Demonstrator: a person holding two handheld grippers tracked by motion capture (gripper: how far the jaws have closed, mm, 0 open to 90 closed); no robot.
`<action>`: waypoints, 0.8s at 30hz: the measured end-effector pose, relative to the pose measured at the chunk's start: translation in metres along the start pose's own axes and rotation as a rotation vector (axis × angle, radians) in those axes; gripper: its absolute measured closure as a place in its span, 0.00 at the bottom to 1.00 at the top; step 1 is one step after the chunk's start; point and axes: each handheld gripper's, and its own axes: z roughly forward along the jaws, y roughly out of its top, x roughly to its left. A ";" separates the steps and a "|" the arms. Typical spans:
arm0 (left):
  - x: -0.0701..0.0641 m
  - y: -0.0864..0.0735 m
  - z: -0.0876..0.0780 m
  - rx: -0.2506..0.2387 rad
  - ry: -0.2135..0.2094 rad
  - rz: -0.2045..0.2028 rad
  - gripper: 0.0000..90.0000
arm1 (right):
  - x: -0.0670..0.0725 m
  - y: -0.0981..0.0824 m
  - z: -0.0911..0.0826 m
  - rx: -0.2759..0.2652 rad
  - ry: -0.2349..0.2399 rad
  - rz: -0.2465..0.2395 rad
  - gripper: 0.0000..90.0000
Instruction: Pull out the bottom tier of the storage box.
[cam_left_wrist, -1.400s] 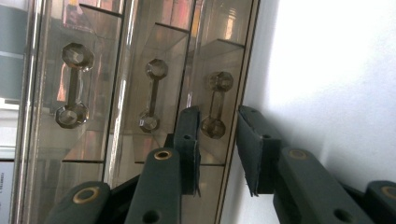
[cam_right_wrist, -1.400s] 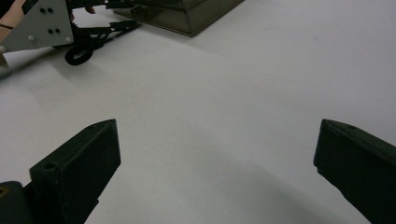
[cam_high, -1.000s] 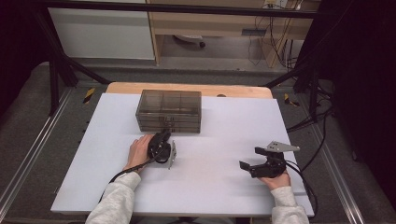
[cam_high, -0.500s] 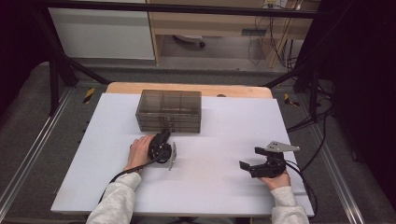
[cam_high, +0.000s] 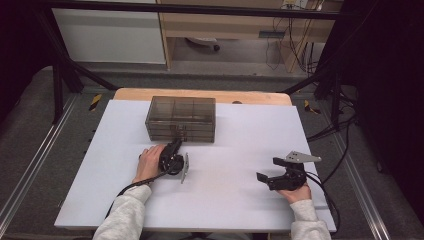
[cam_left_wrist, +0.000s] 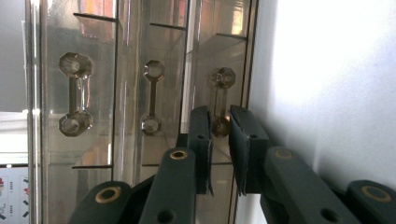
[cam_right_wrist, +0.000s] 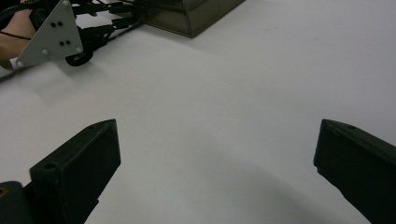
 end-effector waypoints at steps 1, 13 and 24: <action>0.000 0.000 0.000 -0.001 0.002 0.002 0.87 | 0.000 0.000 0.000 0.001 0.001 -0.001 0.01; -0.001 0.001 0.000 0.007 0.006 0.009 0.88 | 0.000 0.000 0.000 0.000 0.000 0.001 0.01; -0.001 0.001 -0.001 0.004 0.008 0.012 0.88 | 0.000 0.000 0.000 -0.001 0.001 0.003 0.01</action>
